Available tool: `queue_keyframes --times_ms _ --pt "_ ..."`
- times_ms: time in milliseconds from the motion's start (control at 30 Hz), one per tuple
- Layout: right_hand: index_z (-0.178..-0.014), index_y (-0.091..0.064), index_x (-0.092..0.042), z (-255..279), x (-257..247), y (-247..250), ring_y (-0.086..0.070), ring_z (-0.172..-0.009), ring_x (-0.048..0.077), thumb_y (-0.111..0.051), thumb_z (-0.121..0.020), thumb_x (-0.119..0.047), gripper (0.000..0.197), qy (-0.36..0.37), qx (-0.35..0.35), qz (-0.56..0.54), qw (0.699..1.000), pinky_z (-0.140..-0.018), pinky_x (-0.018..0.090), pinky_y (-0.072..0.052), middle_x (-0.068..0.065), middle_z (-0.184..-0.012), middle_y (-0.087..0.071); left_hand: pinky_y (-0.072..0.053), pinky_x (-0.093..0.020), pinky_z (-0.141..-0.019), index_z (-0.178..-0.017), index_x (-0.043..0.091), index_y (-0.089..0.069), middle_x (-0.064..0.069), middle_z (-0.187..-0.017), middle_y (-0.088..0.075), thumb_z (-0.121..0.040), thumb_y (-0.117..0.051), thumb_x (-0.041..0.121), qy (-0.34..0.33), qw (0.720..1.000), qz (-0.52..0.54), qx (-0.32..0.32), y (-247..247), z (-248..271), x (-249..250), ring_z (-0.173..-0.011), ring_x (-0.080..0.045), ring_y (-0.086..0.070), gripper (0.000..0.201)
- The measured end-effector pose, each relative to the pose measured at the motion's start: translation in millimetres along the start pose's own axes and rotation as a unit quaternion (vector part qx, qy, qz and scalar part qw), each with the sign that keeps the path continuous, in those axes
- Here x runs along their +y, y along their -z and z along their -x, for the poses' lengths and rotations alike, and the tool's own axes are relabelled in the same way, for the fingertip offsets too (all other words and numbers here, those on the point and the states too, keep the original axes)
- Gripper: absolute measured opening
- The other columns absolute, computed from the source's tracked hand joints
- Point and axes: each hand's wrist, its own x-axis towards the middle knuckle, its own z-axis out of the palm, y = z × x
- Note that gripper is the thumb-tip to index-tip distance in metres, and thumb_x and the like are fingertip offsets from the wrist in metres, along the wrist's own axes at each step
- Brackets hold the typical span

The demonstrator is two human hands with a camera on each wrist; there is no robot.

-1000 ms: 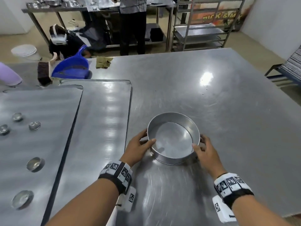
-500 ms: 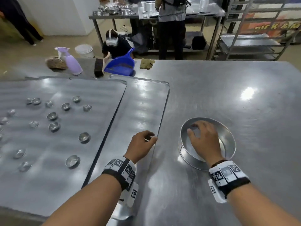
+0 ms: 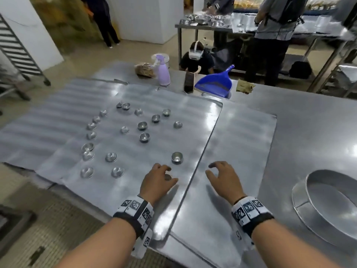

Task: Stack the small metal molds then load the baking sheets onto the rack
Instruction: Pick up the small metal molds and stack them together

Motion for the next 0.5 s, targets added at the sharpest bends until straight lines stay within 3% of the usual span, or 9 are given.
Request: queue_keyframes --times_ms 100,167,300,500 --pt "-0.125 -0.062 -0.023 -12 -27 -27 -0.051 -0.122 0.02 -0.059 -0.095 -0.039 0.034 -0.005 -0.026 0.005 1.0 -0.101 0.035 -0.042 0.0 -0.132 -0.058 -0.05 -0.035 -0.098 -0.14 0.024 -0.054 0.0 -0.134 -0.049 -0.079 -0.079 0.053 0.012 1.0 -0.001 -0.025 10 -3 -29 -0.117 -0.022 -0.059 0.072" --pt "-0.127 -0.059 -0.024 -19 -40 -38 -0.054 -0.12 0.022 -0.06 -0.093 -0.038 0.037 -0.023 -0.04 0.001 0.999 -0.1 0.037 -0.045 0.003 -0.13 -0.059 -0.05 -0.036 -0.098 -0.139 0.024 -0.054 0.002 -0.131 -0.051 -0.073 -0.081 0.059 0.009 0.999 0.0 -0.052 11 -6 -40 -0.117 -0.019 -0.059 0.08" --pt "-0.138 -0.05 -0.024 -28 -53 -51 -0.052 -0.124 0.026 -0.059 -0.093 -0.039 0.048 -0.041 -0.082 0.015 0.996 -0.101 0.038 -0.045 0.008 -0.134 -0.056 -0.054 -0.039 -0.089 -0.117 0.024 -0.064 0.006 -0.109 -0.058 -0.069 -0.082 0.057 -0.023 0.997 0.016 -0.075 8 -11 -46 -0.095 -0.015 -0.062 0.061" --pt "-0.148 -0.04 -0.022 -49 -62 -52 -0.049 -0.131 0.029 -0.062 -0.092 -0.039 0.063 -0.037 -0.102 0.023 0.994 -0.106 0.044 -0.044 0.011 -0.144 -0.05 -0.055 -0.033 -0.083 -0.115 0.023 -0.065 0.006 -0.103 -0.069 -0.075 -0.083 0.034 -0.032 0.993 0.09 -0.068 15 -8 -51 -0.091 -0.013 -0.065 0.046"
